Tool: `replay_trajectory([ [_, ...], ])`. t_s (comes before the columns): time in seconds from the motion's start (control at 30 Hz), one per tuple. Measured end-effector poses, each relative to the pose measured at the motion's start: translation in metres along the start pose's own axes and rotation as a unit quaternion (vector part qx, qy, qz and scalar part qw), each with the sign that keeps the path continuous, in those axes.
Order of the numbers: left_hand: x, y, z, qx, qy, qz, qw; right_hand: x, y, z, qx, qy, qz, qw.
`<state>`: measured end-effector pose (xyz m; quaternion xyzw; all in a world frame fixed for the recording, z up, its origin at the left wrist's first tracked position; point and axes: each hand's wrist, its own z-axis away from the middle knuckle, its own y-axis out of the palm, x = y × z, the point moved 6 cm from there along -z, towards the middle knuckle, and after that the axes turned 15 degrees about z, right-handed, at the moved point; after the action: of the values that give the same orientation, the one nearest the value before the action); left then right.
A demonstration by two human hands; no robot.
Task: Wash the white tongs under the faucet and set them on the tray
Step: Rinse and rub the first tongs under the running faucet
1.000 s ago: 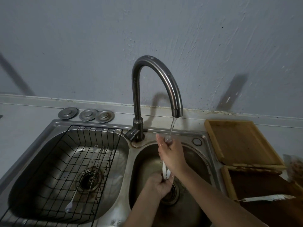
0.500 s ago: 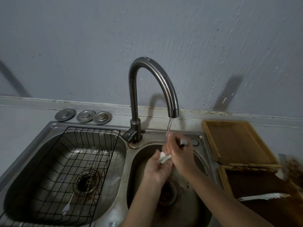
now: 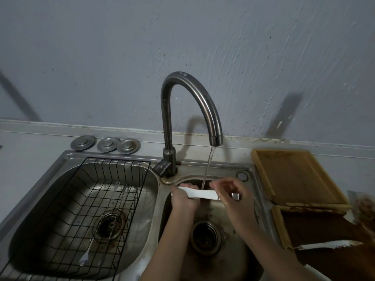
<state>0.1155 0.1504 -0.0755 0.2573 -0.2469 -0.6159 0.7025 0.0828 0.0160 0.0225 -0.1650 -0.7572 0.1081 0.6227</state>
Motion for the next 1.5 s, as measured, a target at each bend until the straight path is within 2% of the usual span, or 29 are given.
replay_trajectory([
  [0.03, -0.007, 0.005, 0.002, 0.011, 0.03, 0.002, 0.999, -0.01, -0.005, 0.003, 0.029, 0.027, 0.015, 0.999],
  [0.1, -0.021, 0.016, 0.017, 0.042, 0.097, -0.021, 0.994, -0.019, -0.006, 0.01, 0.138, 0.057, 0.055, 0.987],
  [0.2, -0.023, 0.021, 0.031, 0.064, 0.179, -0.104, 0.976, -0.017, 0.002, 0.017, 0.263, 0.017, 0.252, 0.931],
  [0.3, -0.003, 0.013, 0.039, 0.067, 0.177, -0.166, 0.968, -0.013, 0.014, 0.016, 0.289, 0.016, 0.348, 0.892],
  [0.37, 0.009, 0.01, 0.042, 0.114, 0.139, -0.19, 0.965, -0.012, 0.015, 0.014, 0.275, 0.011, 0.394, 0.877],
  [0.53, 0.013, -0.001, 0.042, 0.185, -0.022, -0.254, 0.949, -0.028, 0.001, 0.01, 0.309, 0.082, 0.35, 0.88],
  [0.6, 0.006, -0.008, 0.036, 0.179, -0.042, -0.28, 0.942, -0.037, -0.001, 0.015, 0.338, 0.145, 0.292, 0.883],
  [0.7, 0.002, -0.012, 0.028, 0.151, -0.024, -0.288, 0.945, -0.04, 0.002, 0.027, 0.355, 0.218, 0.205, 0.886],
  [0.87, 0.002, -0.007, 0.027, 0.011, 0.073, -0.279, 0.958, -0.044, 0.019, 0.041, 0.328, 0.205, 0.205, 0.899],
  [1.0, -0.004, -0.005, 0.022, -0.031, 0.043, -0.306, 0.951, -0.044, 0.018, 0.043, 0.323, 0.21, 0.205, 0.9],
  [1.07, -0.022, 0.001, 0.02, 0.001, 0.109, -0.392, 0.914, -0.039, 0.01, 0.039, 0.33, 0.217, 0.204, 0.896],
  [1.13, -0.051, 0.011, 0.023, 0.014, 0.244, -0.465, 0.851, -0.036, 0.001, 0.033, 0.32, 0.208, 0.223, 0.897],
  [1.23, -0.09, 0.031, 0.043, 0.021, 0.431, -0.548, 0.716, -0.034, -0.01, 0.029, 0.31, 0.217, 0.199, 0.904],
  [1.33, -0.098, 0.05, 0.051, 0.058, 0.508, -0.637, 0.576, -0.033, -0.009, 0.029, 0.316, 0.208, 0.2, 0.904],
  [1.37, -0.098, 0.053, 0.05, 0.07, 0.516, -0.653, 0.55, -0.033, -0.007, 0.03, 0.317, 0.203, 0.202, 0.904],
  [1.4, -0.097, 0.056, 0.048, 0.078, 0.515, -0.658, 0.543, -0.033, -0.005, 0.031, 0.317, 0.199, 0.201, 0.905],
  [1.47, -0.097, 0.057, 0.044, 0.071, 0.501, -0.66, 0.555, -0.035, -0.001, 0.034, 0.317, 0.203, 0.187, 0.908],
  [1.5, -0.099, 0.057, 0.044, 0.057, 0.498, -0.67, 0.547, -0.038, 0.001, 0.036, 0.318, 0.211, 0.176, 0.908],
])
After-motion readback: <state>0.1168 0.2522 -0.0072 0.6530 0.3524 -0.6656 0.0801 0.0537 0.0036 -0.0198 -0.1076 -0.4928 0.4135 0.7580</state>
